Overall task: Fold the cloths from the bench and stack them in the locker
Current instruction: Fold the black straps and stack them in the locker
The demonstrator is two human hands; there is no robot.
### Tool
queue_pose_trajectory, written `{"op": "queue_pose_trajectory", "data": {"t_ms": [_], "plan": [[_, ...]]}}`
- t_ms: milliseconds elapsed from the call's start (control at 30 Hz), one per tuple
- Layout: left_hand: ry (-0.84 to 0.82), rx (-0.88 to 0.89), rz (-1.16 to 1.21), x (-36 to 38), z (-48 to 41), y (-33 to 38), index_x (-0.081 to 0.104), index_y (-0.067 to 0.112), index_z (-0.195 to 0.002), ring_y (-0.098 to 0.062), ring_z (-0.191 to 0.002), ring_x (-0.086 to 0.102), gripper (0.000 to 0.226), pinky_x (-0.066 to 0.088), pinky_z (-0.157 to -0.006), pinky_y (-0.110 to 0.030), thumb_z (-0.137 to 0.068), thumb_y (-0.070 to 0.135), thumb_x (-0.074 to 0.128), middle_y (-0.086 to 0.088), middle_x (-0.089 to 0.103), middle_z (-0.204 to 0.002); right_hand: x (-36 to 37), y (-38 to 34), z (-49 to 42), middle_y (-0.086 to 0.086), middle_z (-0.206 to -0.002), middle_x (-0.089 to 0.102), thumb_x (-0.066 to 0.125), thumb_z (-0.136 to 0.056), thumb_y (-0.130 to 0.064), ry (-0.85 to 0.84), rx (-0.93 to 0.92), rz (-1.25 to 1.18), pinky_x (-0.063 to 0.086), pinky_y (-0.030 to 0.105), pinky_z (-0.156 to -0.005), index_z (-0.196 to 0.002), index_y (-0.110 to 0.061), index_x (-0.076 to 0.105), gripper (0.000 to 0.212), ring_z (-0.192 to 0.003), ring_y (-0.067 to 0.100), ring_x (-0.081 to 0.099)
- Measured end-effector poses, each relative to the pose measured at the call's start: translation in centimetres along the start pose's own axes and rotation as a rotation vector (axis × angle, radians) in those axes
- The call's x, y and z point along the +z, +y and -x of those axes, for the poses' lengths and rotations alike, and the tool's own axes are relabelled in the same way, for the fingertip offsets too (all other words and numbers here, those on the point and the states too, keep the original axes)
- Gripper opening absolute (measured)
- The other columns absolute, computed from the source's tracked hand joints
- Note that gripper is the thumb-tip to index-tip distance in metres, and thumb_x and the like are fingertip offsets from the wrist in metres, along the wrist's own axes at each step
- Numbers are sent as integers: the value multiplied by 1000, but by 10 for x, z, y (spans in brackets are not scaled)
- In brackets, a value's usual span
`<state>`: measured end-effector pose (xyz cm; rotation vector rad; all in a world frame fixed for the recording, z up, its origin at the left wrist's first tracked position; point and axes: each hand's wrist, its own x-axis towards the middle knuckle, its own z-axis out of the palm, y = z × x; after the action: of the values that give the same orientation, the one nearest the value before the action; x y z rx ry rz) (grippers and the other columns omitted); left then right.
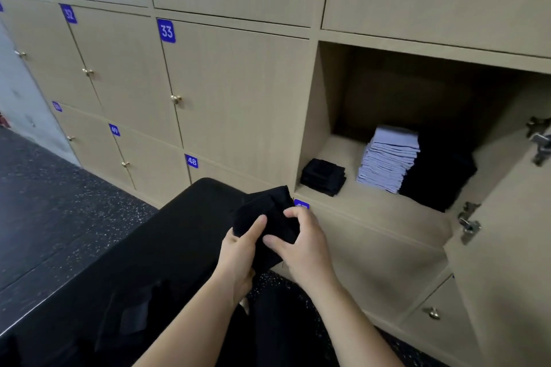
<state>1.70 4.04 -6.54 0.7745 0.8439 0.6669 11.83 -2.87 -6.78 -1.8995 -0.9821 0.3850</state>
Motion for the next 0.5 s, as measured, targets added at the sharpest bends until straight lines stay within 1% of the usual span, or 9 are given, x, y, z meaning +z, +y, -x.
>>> {"op": "queue_pose_trajectory", "data": {"t_ms": [133,200,267,300,333,367,400,433,500], "plan": [[2,-6,0,18,-8,-11,67,10,-117,-32,-95,72,32,54,-92,-54,-88,23,72,-14,74,-102,-8,14,-7,-11,-109,52,78,-74,-36,17,15,72,40,16,-74,-99,-20,54,38,-94,7,52],[-16,-13,-7,24,-12,-14,66,12,-118,-32,-97,72,34,54,-93,-53,-88,26,71,-13,74,-104,-14,22,-13,-7,-102,57,75,-77,-36,31,22,66,43,21,-74,-91,-17,58,29,-88,11,55],[-35,-23,-1,28,-16,-16,66,14,-119,-30,-99,71,37,53,-95,-51,-88,33,71,-11,74,-107,-22,27,-18,-6,-96,64,70,-80,-37,17,53,17,48,26,-77,-92,-17,61,25,-87,11,59],[-44,-29,3,29,-19,-16,66,15,-121,-30,-101,71,44,52,-97,-50,-85,40,72,-10,73,-110,-26,29,-21,-8,-94,66,68,-81,-37,8,64,-15,50,28,-78,-94,-19,61,23,-86,10,61],[-51,-35,9,31,-21,-16,64,17,-124,-30,-103,70,54,51,-98,-50,-81,48,74,-9,72,-113,-31,29,-23,-11,-91,66,66,-83,-36,4,71,-51,50,27,-76,-92,-21,60,18,-84,7,61],[-54,-38,12,32,-24,-16,62,18,-127,-30,-105,69,65,50,-99,-49,-75,55,76,-8,72,-115,-36,30,-27,-14,-86,65,66,-84,-33,10,67,-88,48,23,-73,-87,-24,57,13,-79,2,59],[-52,-32,7,32,-27,-16,60,19,-128,-29,-105,69,72,50,-99,-49,-72,60,76,-6,72,-116,-40,30,-30,-16,-80,62,66,-85,-30,15,60,-119,44,16,-68,-81,-26,54,13,-73,-3,55],[-50,-19,-8,34,-31,-16,60,19,-128,-27,-105,69,72,50,-98,-48,-72,62,75,-5,72,-116,-44,31,-34,-16,-74,58,65,-86,-27,24,51,-150,40,12,-63,-77,-26,52,17,-67,-4,52],[-47,-4,-27,37,-39,-15,60,17,-126,-26,-103,70,62,50,-98,-47,-79,56,71,-5,73,-113,-51,34,-44,-5,-70,57,64,-89,-25,32,51,-231,40,15,-57,-77,-18,52,18,-63,4,51]]}}
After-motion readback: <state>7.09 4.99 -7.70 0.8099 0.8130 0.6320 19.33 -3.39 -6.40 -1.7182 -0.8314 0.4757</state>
